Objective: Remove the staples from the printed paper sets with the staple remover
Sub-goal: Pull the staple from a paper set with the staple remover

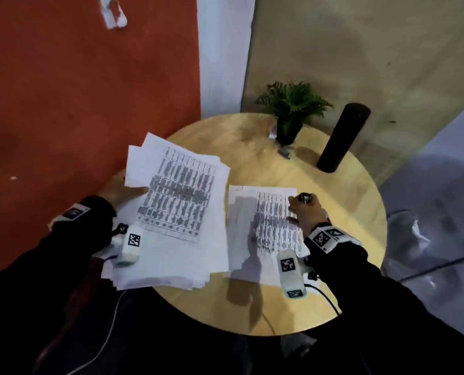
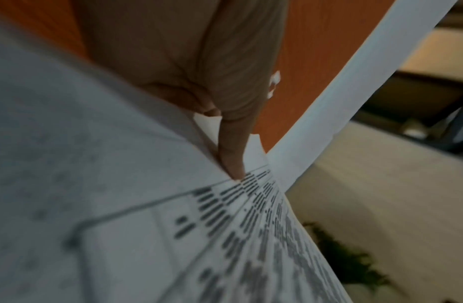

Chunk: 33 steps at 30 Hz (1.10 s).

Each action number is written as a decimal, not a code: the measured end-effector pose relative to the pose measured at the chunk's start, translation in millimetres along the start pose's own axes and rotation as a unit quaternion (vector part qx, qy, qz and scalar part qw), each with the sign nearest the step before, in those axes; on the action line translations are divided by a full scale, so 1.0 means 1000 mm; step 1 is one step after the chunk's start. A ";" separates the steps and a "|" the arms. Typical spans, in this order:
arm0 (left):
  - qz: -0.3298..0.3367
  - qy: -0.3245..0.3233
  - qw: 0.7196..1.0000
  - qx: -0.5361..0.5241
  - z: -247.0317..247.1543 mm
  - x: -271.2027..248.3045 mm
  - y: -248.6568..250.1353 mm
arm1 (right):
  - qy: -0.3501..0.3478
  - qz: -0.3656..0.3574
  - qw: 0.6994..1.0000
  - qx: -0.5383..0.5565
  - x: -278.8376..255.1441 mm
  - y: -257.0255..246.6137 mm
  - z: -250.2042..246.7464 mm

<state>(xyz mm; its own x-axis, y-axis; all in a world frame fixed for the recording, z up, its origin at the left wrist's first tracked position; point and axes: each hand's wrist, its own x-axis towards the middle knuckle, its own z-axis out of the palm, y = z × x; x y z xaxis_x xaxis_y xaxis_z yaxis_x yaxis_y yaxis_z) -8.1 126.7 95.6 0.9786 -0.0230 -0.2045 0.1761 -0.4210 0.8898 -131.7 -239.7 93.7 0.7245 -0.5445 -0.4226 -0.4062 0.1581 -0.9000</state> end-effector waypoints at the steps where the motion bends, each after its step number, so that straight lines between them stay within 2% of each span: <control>1: -0.017 -0.007 0.999 0.041 -0.003 0.014 -0.013 | 0.009 0.011 0.998 -0.065 0.006 0.014 -0.011; 3: -0.045 -0.013 0.985 0.163 -0.003 0.040 -0.038 | -0.003 0.003 0.980 -0.200 0.015 0.041 -0.031; 6: -0.083 0.015 0.950 0.302 0.014 0.051 -0.054 | -0.060 -0.025 0.930 -0.362 0.021 0.073 -0.049; 8: -0.122 0.038 0.933 0.337 0.030 0.048 -0.059 | -0.108 -0.030 0.900 -0.421 0.023 0.089 -0.054; 11: -0.199 0.044 0.890 0.409 0.054 0.043 -0.059 | -0.184 -0.027 0.849 -0.494 0.026 0.107 -0.056; 13: -0.195 0.049 0.872 0.445 0.080 0.039 -0.047 | -0.188 -0.015 0.852 -0.489 0.031 0.113 -0.056; 16: -0.093 0.034 0.890 0.445 0.135 0.034 -0.025 | -0.179 -0.025 0.850 -0.494 0.042 0.124 -0.055; 18: -0.076 -0.037 0.915 0.394 0.178 0.030 -0.016 | -0.183 -0.042 0.838 -0.512 0.047 0.129 -0.056; 20: -0.112 -0.095 0.932 0.332 0.211 0.023 -0.010 | -0.186 -0.048 0.829 -0.525 0.050 0.136 -0.054; 22: -0.163 -0.086 0.943 0.275 0.239 0.020 -0.010 | -0.190 -0.059 0.819 -0.539 0.055 0.143 -0.057; 25: -0.234 -0.052 0.953 0.185 0.263 0.010 0.001 | -0.188 -0.055 0.820 -0.539 0.049 0.139 -0.057; 27: -0.248 -0.052 0.957 0.140 0.271 0.009 0.009 | -0.190 -0.065 0.823 -0.532 0.044 0.134 -0.058; 30: -0.252 -0.098 0.956 0.116 0.275 0.005 0.022 | -0.196 -0.064 0.826 -0.525 0.044 0.133 -0.058; 33: -0.258 -0.087 0.959 0.083 0.273 0.002 0.020 | -0.196 -0.073 0.819 -0.535 0.040 0.130 -0.059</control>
<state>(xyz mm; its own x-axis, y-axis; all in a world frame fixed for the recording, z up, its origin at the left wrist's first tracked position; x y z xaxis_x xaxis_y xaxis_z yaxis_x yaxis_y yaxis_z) -31.3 -128.9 1.4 0.7304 0.0823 -0.6781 0.5986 -0.5553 0.5773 -188.5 -289.7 -34.3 0.8467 -0.1539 -0.5094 -0.4028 -0.8109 -0.4245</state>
